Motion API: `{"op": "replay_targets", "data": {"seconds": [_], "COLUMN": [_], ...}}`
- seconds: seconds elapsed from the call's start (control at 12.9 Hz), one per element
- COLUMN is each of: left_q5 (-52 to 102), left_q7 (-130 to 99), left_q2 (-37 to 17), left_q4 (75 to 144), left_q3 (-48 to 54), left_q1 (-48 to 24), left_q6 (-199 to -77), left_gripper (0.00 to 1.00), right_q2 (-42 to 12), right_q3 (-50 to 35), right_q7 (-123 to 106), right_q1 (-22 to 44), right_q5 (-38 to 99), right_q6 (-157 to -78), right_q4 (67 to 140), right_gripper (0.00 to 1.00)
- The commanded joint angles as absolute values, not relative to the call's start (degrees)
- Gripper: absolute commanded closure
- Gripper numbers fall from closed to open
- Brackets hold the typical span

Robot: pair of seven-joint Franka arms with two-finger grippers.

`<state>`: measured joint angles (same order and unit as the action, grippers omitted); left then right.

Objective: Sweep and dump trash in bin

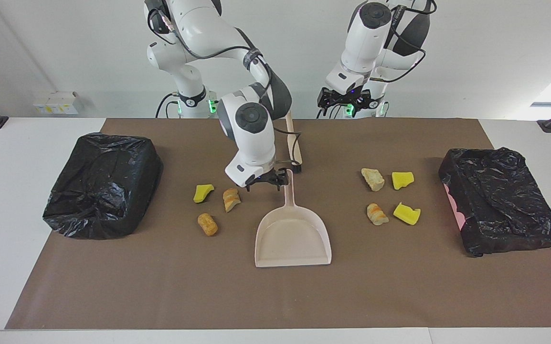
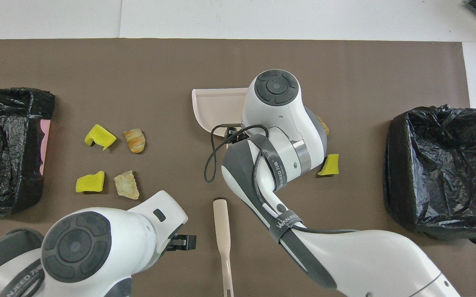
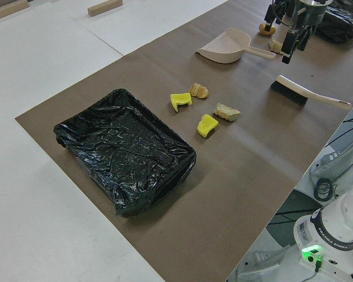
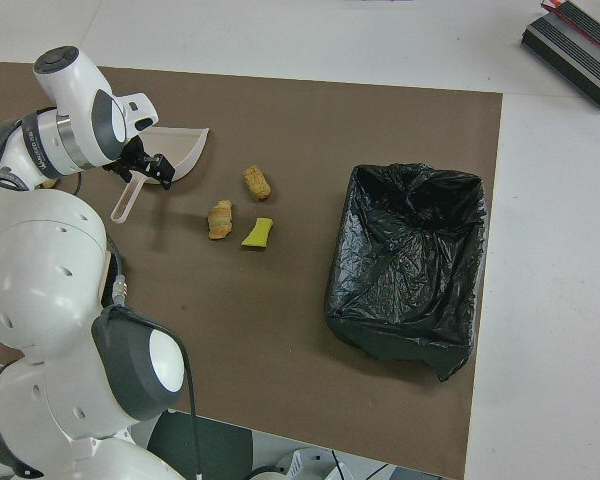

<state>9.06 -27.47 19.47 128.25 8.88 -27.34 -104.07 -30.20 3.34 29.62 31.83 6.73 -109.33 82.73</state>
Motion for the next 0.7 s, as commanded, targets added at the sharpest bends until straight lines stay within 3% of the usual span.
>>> {"op": "replay_targets", "data": {"seconds": [0.0, 0.15, 0.31, 0.46, 0.62], "left_q5": [9.9, 9.9, 10.0, 10.0, 10.1], "left_q7": [-33.3, -35.1, -38.5, -41.0, -44.2], "left_q2": [22.1, 20.8, 19.9, 19.3, 15.1], "left_q4": [136.6, 138.6, 142.6, 145.3, 145.4], "left_q3": [7.8, 7.8, 7.9, 7.9, 7.8], "left_q1": [-32.9, -36.7, -40.4, -43.6, -46.5], "left_q6": [-112.9, -115.0, -121.7, -126.6, -131.5], "left_gripper": [0.00, 0.00, 0.00, 0.00, 0.00], "right_q2": [-33.0, -32.7, -32.7, -33.0, -32.9], "right_q3": [3.5, 3.5, 3.5, 3.5, 3.5], "right_q7": [30.6, 30.6, 30.7, 30.7, 30.7], "right_q1": [32.4, 33.4, 34.2, 35.7, 35.8], "right_q5": [7.8, 8.2, 7.6, 7.8, 8.1], "right_q6": [-110.0, -110.0, -110.0, -110.2, -111.9], "right_q4": [79.7, 80.0, 80.1, 80.2, 80.3], "right_gripper": [0.09, 0.16, 0.31, 0.33, 0.35]}}
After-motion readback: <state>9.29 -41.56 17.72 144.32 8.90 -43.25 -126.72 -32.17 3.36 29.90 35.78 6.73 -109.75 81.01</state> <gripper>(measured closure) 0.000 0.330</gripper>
